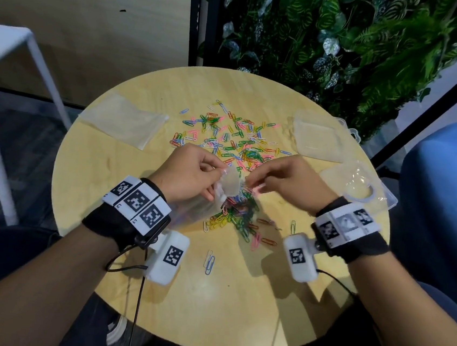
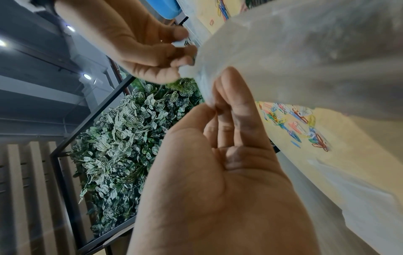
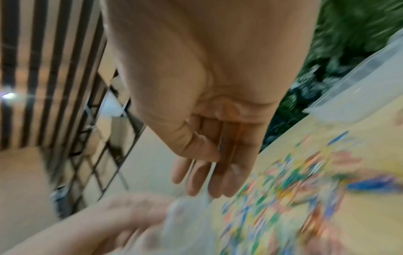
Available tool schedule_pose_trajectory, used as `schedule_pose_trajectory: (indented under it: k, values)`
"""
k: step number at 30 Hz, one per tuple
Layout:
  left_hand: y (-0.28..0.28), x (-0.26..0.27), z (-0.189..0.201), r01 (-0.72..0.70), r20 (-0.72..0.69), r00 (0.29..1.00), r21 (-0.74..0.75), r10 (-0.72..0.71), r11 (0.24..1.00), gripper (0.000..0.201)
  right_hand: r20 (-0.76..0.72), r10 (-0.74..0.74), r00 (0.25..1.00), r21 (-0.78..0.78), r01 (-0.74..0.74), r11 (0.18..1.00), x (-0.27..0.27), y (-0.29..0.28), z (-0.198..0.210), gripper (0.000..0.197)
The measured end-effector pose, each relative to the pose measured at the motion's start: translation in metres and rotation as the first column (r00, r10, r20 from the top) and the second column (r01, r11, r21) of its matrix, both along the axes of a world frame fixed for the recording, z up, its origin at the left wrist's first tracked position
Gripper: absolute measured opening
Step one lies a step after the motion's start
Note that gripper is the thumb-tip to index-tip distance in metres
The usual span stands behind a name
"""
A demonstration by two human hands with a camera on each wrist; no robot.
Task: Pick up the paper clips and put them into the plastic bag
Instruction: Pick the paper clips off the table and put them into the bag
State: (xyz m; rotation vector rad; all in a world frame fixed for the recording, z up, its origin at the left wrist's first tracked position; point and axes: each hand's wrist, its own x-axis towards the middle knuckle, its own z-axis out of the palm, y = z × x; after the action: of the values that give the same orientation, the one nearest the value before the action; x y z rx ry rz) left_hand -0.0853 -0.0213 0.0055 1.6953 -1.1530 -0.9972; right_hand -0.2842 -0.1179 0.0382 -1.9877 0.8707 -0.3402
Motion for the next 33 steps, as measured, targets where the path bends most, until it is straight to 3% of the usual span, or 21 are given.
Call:
schedule_pose_trajectory:
  k: [2,4,6,8,10,13,15,22,26,29,31,33]
  values:
    - [0.002,0.005,0.001,-0.016,-0.004,1.0,0.002,0.016,1.0,0.01,-0.068,-0.154,0.986,-0.05,0.151,0.987,-0.025,-0.021,0.001,0.023]
    - [0.005,0.01,0.002,-0.027,-0.008,1.0,-0.002,0.027,1.0,0.011,-0.375,-0.255,0.891,-0.18,0.2,0.963,-0.052,-0.043,-0.011,0.017]
    - [0.008,0.013,0.003,-0.038,-0.008,0.999,-0.008,0.038,0.999,0.009,-0.631,-0.322,0.706,-0.189,0.263,0.946,-0.07,-0.055,-0.029,0.041]
    - [0.011,0.016,0.003,-0.049,-0.007,0.999,-0.019,0.049,0.999,0.008,-0.708,-0.337,0.621,-0.155,0.329,0.931,-0.072,-0.056,-0.043,0.078]
    - [0.013,0.019,0.004,-0.055,0.005,0.998,-0.032,0.055,0.998,0.008,-0.687,-0.36,0.631,-0.223,0.289,0.931,-0.064,-0.053,-0.051,0.091]
    - [0.016,0.021,0.005,-0.066,0.007,0.998,-0.035,0.066,0.997,0.009,-0.599,-0.364,0.713,-0.264,0.253,0.931,-0.039,-0.047,-0.057,0.094]
    - [0.017,0.022,0.006,-0.067,0.005,0.998,-0.034,0.067,0.997,0.009,-0.62,-0.329,0.713,-0.303,0.17,0.938,-0.019,-0.044,-0.062,0.094]
    - [0.018,0.019,0.007,-0.022,0.074,0.997,-0.029,0.025,0.999,0.013,-0.585,-0.261,0.768,-0.493,-0.082,0.866,0.018,-0.037,-0.077,0.047]
    - [0.014,0.015,0.007,0.006,0.091,0.996,-0.003,-0.006,1.0,0.014,-0.577,-0.287,0.765,-0.501,-0.054,0.864,0.022,-0.04,-0.07,0.017]
    - [0.01,0.014,0.005,0.006,0.102,0.995,0.015,-0.008,1.0,0.015,-0.575,-0.274,0.771,-0.449,-0.017,0.894,0.012,-0.044,-0.057,0.014]
    - [0.008,0.014,0.005,0.007,0.108,0.994,0.027,-0.01,1.0,0.015,-0.488,-0.268,0.83,-0.342,0.101,0.934,-0.001,-0.048,-0.047,0.013]
    - [0.007,0.013,0.004,0.002,0.112,0.994,0.033,-0.006,0.999,0.015,-0.309,-0.324,0.894,-0.118,0.302,0.946,-0.013,-0.051,-0.037,0.008]
